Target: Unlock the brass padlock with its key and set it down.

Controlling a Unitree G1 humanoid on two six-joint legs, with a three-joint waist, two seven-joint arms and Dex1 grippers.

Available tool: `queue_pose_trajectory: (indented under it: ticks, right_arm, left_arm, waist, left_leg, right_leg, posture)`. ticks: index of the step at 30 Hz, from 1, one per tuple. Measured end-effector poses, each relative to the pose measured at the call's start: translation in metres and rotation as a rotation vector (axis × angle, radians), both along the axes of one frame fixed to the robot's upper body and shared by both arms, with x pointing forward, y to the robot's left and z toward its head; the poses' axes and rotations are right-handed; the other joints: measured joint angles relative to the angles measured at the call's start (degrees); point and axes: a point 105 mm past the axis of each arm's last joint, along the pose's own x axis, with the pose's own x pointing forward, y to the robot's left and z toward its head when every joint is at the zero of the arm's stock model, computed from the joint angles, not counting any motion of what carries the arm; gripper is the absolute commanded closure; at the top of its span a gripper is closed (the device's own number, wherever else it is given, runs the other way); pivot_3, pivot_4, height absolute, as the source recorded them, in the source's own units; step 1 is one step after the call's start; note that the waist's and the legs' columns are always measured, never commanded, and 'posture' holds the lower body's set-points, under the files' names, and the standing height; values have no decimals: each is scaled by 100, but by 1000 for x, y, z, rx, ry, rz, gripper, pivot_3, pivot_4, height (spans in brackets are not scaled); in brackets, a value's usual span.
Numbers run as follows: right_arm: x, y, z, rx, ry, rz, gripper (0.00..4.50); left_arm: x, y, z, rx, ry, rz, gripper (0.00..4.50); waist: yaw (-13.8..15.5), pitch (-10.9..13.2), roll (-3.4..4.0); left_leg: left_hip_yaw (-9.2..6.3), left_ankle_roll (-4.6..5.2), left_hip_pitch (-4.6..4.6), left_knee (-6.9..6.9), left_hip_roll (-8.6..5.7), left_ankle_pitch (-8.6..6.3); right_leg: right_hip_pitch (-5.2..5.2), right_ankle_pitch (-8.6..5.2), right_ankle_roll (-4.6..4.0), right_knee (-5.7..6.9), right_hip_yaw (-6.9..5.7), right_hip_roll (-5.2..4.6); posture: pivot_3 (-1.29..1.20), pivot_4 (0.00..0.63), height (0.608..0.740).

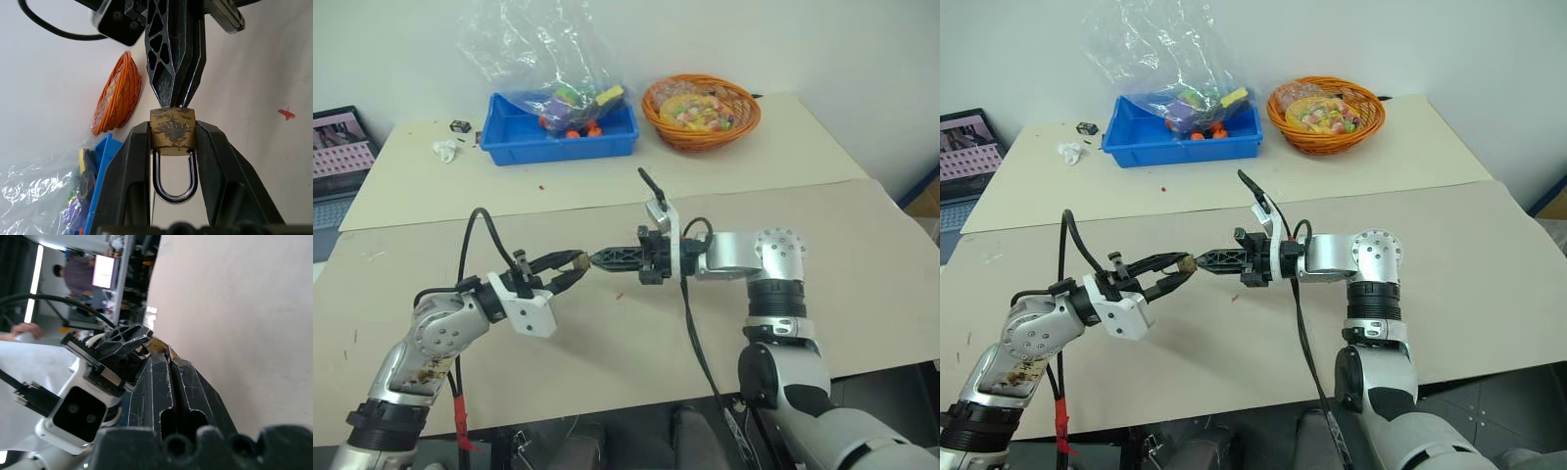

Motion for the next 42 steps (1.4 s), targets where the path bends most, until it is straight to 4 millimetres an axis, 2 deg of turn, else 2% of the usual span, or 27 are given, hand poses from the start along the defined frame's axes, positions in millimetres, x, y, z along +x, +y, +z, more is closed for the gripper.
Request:
queue_pose_trajectory:
  ticks: [4,5,6,9,14,19,30,42]
  right_arm:
    - [1,-3,2,-25,-43,-33,2098]
    - [1,-3,4,-22,-55,-32,1657]
    - [-2,0,7,-16,-71,-9,1362]
    - [-8,6,14,-12,-117,44,1362]
    - [-2,-13,24,10,-180,16,1362]
    - [-8,-18,39,40,-296,44,1362]
    - [-15,-24,-4,-34,-252,45,1362]
    - [-20,-12,-1,-1,-261,72,1362]
  left_arm:
    - [-1,-1,2,-4,-7,-3,3690]
    - [-1,-1,2,-3,-5,-5,3690]
    - [-3,-6,1,1,-6,-27,3690]
    - [-12,-23,0,-5,-12,-99,3690]
    - [-11,-22,1,0,-15,-99,3690]
    - [-11,-22,1,0,-16,-99,3690]
    - [-11,-22,2,-1,-14,-94,3690]
    - [-11,-22,2,-1,-15,-94,3690]
  waist:
    - [-10,0,0]
    - [-10,0,1]
    - [-9,-1,2]
    - [-12,-1,2]
    - [10,0,2]
    - [-22,-1,1]
    - [6,0,1]
    - [14,0,1]
  left_leg:
    - [2,0,1,0,2,0]
    - [2,0,1,0,2,0]
    - [2,0,1,0,2,0]
    - [4,2,0,0,3,-1]
    - [4,2,0,0,2,-1]
    - [11,4,1,0,5,-2]
    - [15,3,1,1,6,-2]
    - [15,3,1,1,6,-2]
  right_leg:
    - [-1,0,0,2,0,3]
    - [-1,0,0,2,0,3]
    - [-1,0,0,1,1,2]
    - [0,0,0,0,1,2]
    - [0,0,0,-1,0,3]
    - [0,0,1,-1,1,4]
    - [0,1,1,-2,2,4]
    - [-1,2,-1,-2,2,4]
  posture:
    - [0,150,732]
    - [0,150,732]
    - [0,150,732]
    - [0,150,732]
    - [0,150,732]
    - [0,150,732]
    - [0,150,732]
    - [0,150,732]
